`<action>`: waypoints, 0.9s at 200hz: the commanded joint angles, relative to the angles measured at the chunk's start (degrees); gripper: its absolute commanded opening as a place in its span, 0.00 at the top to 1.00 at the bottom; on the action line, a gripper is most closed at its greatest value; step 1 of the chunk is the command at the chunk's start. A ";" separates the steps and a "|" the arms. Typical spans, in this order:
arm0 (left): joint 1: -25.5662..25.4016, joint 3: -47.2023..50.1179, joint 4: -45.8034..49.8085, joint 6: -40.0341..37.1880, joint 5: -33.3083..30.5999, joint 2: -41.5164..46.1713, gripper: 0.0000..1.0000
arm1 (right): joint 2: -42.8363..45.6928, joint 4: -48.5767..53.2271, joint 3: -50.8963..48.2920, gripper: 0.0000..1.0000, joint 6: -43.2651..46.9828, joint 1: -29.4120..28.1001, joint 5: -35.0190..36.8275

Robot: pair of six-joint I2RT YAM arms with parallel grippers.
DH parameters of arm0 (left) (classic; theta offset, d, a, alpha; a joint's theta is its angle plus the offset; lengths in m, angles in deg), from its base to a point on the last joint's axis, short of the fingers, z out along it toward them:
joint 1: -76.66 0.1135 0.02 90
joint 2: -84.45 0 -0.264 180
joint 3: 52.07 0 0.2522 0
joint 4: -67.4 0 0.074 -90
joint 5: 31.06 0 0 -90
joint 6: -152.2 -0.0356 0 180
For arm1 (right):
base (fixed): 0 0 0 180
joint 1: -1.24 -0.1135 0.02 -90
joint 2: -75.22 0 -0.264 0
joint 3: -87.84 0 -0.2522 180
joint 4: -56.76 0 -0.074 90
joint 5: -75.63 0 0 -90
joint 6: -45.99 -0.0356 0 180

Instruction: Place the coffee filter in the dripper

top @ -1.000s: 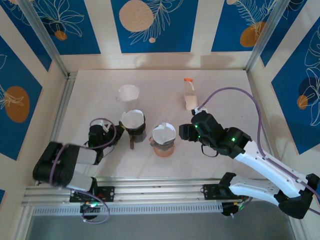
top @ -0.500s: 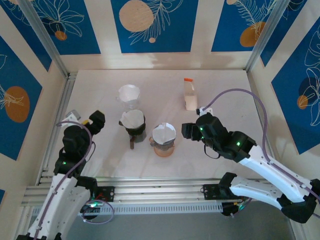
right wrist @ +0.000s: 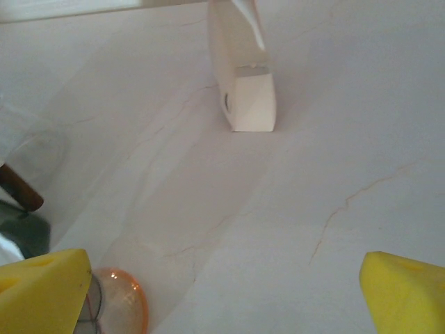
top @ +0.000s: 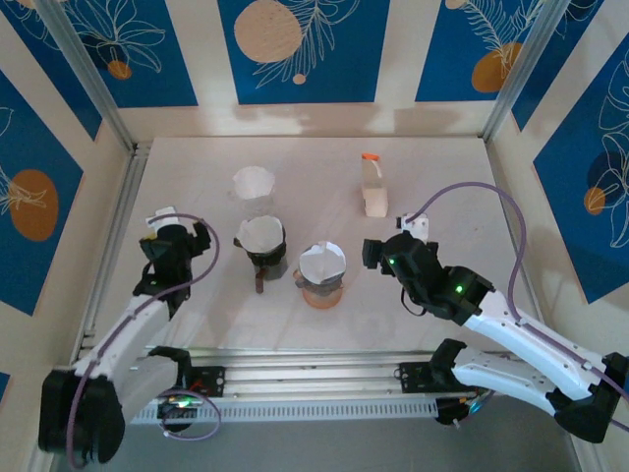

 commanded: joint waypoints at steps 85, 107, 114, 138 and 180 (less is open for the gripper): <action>1.41 8.07 -49.79 -16.84 6.61 -29.32 0.00 | 3.88 -2.65 -3.38 0.01 5.47 8.44 -3.22; 3.07 6.68 -46.41 -15.59 10.58 -29.66 0.00 | 4.06 -8.79 -6.23 0.01 9.98 11.56 -6.92; 3.91 6.35 -45.59 -14.90 12.33 -29.86 0.00 | 4.06 -11.56 -7.77 0.01 11.85 12.66 -8.55; 5.41 9.37 -55.44 -14.22 14.78 -34.34 0.00 | 3.93 -18.79 -11.70 0.01 14.00 17.76 -13.77; 5.55 7.32 -50.77 -14.35 14.94 -33.81 0.00 | 2.82 -34.65 -18.98 0.01 21.72 27.29 -22.14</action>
